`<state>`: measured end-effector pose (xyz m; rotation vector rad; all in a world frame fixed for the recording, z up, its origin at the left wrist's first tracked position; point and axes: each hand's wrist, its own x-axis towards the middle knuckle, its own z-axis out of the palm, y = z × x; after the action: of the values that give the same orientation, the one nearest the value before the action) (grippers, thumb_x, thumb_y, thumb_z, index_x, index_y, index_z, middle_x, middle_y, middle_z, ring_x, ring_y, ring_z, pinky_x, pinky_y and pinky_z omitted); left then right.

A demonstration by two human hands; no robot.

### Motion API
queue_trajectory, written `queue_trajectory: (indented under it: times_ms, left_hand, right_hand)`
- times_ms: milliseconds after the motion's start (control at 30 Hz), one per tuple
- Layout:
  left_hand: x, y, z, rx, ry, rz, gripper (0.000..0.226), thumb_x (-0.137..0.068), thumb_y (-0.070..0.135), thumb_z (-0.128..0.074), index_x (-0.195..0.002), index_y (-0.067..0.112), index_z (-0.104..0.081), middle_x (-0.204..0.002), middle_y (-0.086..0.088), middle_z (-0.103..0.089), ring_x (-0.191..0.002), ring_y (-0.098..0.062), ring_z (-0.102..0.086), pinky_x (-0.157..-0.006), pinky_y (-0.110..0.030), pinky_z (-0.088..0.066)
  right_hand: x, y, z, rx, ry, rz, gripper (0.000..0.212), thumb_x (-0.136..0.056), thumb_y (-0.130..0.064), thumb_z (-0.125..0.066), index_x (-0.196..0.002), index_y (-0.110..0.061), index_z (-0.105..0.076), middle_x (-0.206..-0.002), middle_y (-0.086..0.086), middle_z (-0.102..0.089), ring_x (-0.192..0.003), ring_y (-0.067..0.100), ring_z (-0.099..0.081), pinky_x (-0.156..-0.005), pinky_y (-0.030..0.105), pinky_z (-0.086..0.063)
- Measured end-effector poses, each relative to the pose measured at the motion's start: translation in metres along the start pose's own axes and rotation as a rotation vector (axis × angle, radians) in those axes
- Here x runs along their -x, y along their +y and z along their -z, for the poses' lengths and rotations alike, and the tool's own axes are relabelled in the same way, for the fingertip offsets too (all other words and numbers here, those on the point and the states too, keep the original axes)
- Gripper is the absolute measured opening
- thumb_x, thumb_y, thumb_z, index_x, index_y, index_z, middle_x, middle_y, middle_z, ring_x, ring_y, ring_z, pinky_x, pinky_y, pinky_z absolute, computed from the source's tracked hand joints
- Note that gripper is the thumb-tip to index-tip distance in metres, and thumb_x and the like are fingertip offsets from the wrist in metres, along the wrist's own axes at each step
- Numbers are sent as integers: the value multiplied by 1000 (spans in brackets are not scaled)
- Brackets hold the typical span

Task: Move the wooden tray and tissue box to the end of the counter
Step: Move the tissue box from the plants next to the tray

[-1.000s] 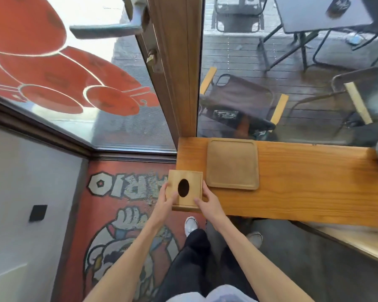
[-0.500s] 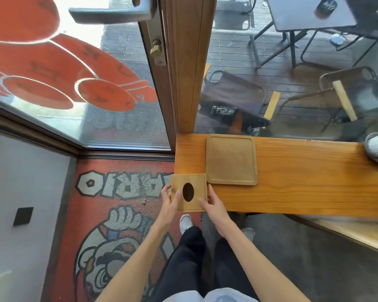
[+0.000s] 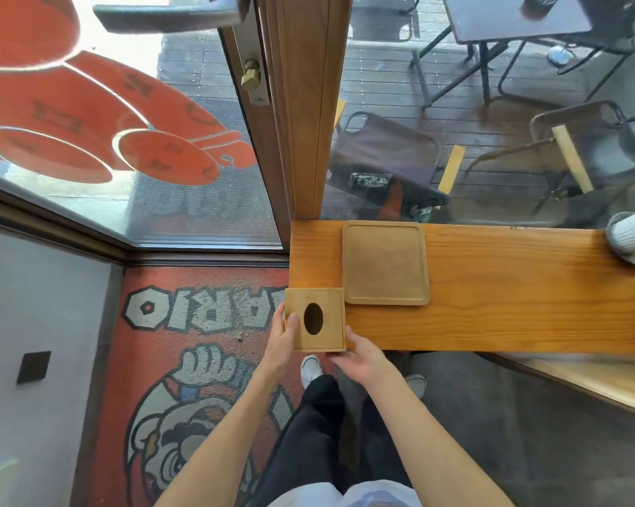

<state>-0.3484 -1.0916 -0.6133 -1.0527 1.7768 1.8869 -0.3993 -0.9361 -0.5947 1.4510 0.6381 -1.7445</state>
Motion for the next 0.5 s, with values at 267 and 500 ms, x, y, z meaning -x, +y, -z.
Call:
queue_trajectory:
  times_ms: [267, 500]
  left_hand:
    - [-4, 1, 1, -19, -27, -15, 57, -103, 42, -30, -154, 25, -12, -157, 0, -28, -136, -13, -34, -108, -29, -29]
    - [-4, 1, 0, 14, -44, -34, 54, -104, 37, -31, -154, 22, -17, -149, -1, -40, -134, -19, -41, -102, -26, -41]
  right_hand:
    - [0, -2, -6, -20, 20, -21, 42, -101, -13, -52, -140, 1, -45, -141, 30, -51, -132, 42, -51, -112, 52, -41]
    - [-5, -3, -1, -53, 50, -9, 42, -101, -11, -50, -142, -2, -43, -114, 34, -58, -123, 45, -54, -101, 54, -47]
